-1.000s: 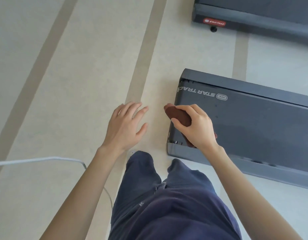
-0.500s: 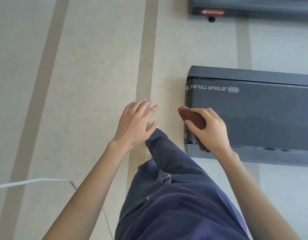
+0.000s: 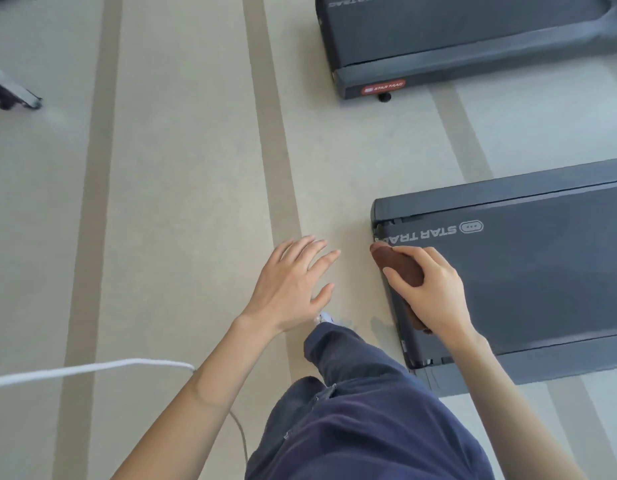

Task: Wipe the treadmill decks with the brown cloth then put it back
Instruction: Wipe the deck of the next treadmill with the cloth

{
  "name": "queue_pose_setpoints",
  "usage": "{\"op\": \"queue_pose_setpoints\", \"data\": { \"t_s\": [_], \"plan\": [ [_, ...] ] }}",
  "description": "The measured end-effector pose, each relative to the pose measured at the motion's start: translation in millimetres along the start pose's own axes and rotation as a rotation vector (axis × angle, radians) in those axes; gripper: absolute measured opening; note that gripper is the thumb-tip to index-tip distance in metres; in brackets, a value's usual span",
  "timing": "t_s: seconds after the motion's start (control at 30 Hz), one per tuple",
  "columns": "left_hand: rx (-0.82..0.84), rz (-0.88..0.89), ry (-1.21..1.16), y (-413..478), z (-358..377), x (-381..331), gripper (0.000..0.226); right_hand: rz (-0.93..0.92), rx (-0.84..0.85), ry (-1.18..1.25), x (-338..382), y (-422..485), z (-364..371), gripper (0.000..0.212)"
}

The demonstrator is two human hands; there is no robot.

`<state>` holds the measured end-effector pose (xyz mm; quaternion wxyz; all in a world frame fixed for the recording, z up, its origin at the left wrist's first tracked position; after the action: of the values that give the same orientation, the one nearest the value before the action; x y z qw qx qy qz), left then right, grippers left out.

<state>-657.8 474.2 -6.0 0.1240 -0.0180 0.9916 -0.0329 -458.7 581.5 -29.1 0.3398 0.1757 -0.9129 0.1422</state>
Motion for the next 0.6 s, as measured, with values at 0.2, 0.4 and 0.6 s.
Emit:
{"op": "queue_pose_setpoints", "data": {
  "t_s": [0.2,0.4,0.6],
  "plan": [
    [-0.008,0.124,0.006,85.0,-21.4,36.9,0.047,0.065,-0.113,-0.013,21.0,60.6,-8.6,0.032],
    [0.082,0.363,0.007,160.7,-16.2,64.3,0.047,0.282,-0.268,-0.007,12.1,86.0,-6.8,0.031],
    [0.118,0.613,0.029,242.8,-29.5,116.9,0.047,0.475,-0.482,0.059,35.8,133.0,14.6,0.028]
  ]
}}
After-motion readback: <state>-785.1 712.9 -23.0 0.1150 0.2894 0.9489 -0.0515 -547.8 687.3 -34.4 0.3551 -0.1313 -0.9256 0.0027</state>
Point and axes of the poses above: each hand's wrist, its own y-axis towards the middle knuckle, its own z-axis out of the palm, x = y × z, the point moved 2 cm from there along y, towards the middle knuckle, and after that the axes turned 2 degrees about z, right-handed, at the moved point
